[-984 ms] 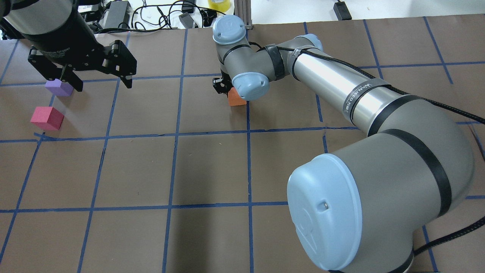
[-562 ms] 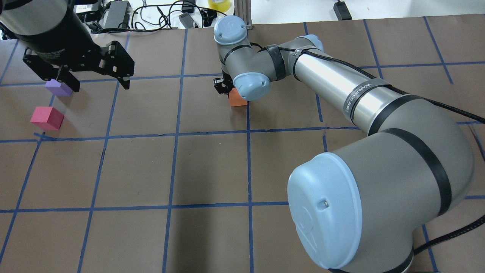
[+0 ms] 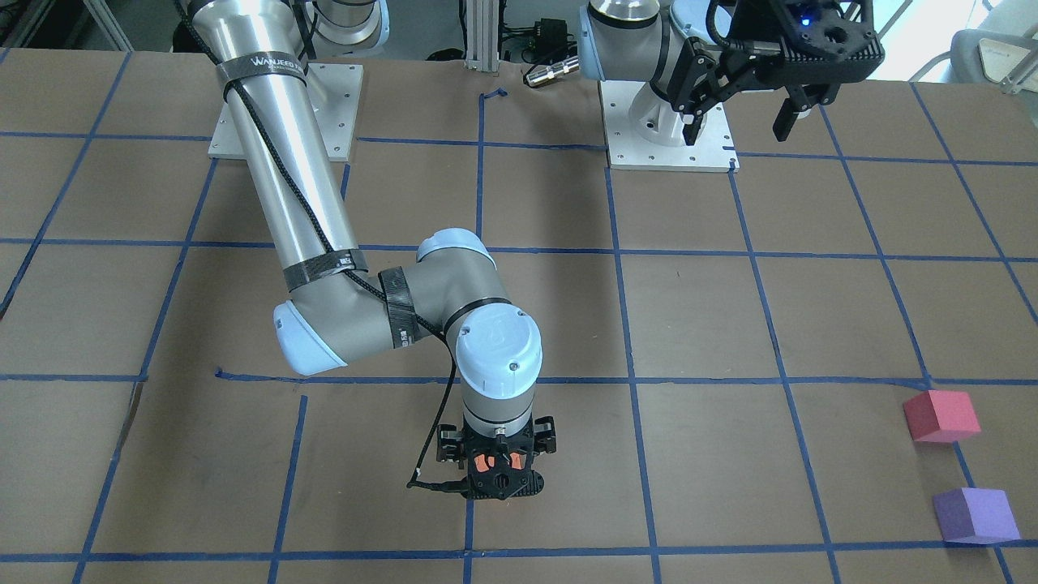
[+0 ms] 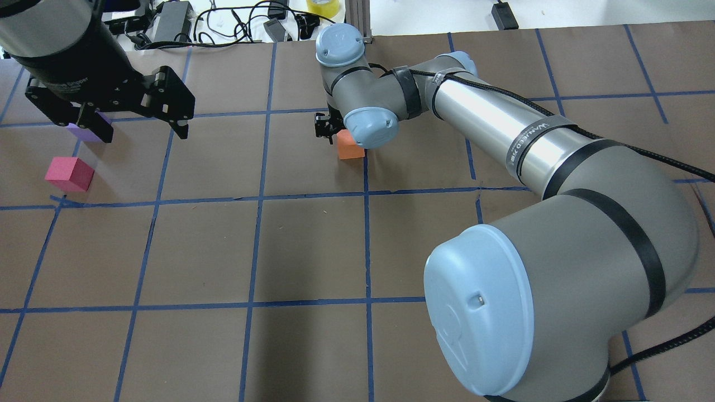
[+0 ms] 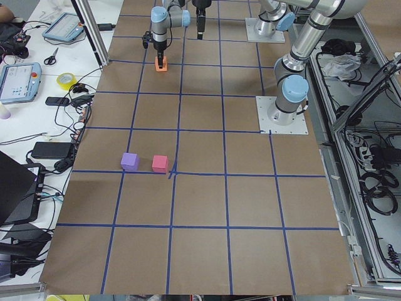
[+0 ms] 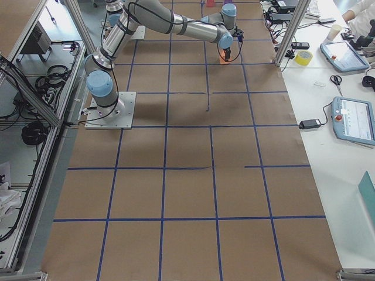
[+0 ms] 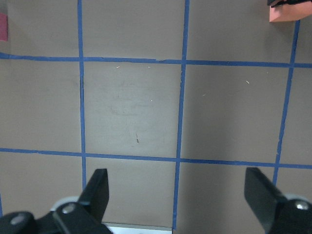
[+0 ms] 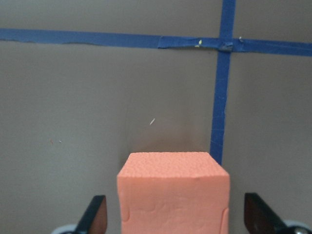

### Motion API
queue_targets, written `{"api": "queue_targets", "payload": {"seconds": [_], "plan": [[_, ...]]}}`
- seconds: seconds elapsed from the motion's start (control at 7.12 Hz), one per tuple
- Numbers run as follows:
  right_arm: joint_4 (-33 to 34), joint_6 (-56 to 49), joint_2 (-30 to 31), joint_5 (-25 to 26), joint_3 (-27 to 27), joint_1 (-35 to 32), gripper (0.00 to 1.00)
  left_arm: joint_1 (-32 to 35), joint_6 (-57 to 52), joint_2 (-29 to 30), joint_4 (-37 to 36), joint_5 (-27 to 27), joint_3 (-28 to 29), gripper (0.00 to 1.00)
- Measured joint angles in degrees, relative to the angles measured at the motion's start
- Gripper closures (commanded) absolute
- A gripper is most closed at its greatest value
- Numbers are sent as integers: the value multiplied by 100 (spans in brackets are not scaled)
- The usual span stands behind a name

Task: Arrange blocks in a line
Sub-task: 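Set the orange cube down mid-table and open the right gripper, then raise the right gripper back toward its start pose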

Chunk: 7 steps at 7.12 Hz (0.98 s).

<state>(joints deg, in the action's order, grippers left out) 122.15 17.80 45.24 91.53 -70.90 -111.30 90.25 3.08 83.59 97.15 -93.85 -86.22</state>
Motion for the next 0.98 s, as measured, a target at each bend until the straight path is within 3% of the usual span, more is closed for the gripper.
{"api": "queue_targets", "payload": {"seconds": [0.28, 0.56, 0.98], "plan": [[-443, -51, 387, -128, 56, 259, 0, -1, 0, 0, 48, 9, -1, 0], [-1507, -440, 1032, -417, 61, 1025, 0, 1, 2, 10, 101, -6, -11, 0], [-2288, -1656, 1995, -448, -126, 2075, 0, 16, 49, 54, 218, 1, 11, 0]]}}
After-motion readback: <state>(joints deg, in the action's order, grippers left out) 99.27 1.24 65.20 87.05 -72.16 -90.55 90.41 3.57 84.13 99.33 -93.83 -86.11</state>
